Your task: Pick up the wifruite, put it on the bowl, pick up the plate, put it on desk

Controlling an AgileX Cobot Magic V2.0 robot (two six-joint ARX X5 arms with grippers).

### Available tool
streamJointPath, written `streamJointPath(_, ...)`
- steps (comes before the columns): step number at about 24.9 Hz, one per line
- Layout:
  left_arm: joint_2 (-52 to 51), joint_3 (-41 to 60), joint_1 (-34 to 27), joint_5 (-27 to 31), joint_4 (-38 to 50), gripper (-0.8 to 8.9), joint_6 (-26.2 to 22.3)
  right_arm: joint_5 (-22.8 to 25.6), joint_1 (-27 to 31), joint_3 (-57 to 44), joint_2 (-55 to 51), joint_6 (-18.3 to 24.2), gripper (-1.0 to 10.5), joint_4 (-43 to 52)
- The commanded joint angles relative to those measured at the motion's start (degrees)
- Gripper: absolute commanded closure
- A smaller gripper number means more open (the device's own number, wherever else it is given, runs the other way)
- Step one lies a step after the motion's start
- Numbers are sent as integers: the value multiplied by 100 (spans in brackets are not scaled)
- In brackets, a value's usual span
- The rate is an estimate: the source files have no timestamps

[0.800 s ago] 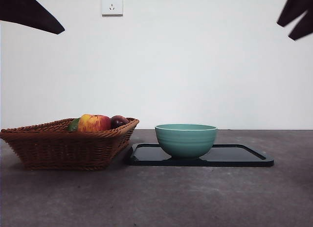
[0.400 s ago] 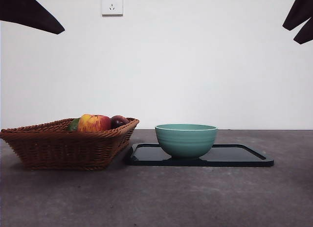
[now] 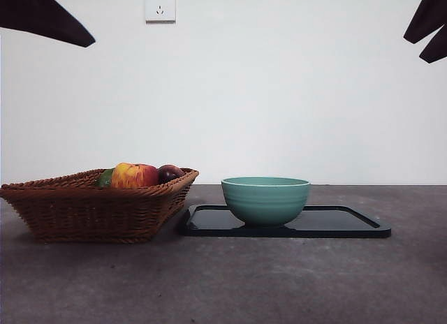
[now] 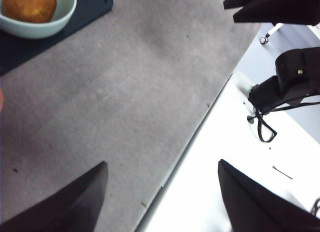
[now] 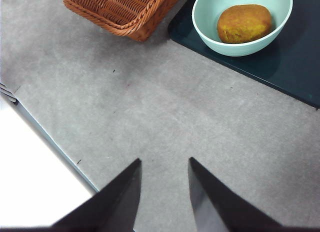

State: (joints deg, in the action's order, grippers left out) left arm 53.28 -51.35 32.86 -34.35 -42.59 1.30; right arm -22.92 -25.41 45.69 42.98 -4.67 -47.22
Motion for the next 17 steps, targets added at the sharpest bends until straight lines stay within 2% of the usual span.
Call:
streamJointPath(1,31,-35,42,57,330,470,-85,-24,-33,44,28,63,796,63)
streamJointPath(4,101,-90,44,358,629,469,-66,-24,-33,44,28,61,796,61)
streamJointPath(9,525,-487,42,717,662,469,-92,-120,-33,44,28,61,796,59)
streamJointPath(13,1123,-1051,42,807,662,469,-286,-271,-33,44,28,61,796,48)
streamJointPath(17,2310,-2159,42,1084,634,469,-726,-304,-33,44,22,61,796,22)
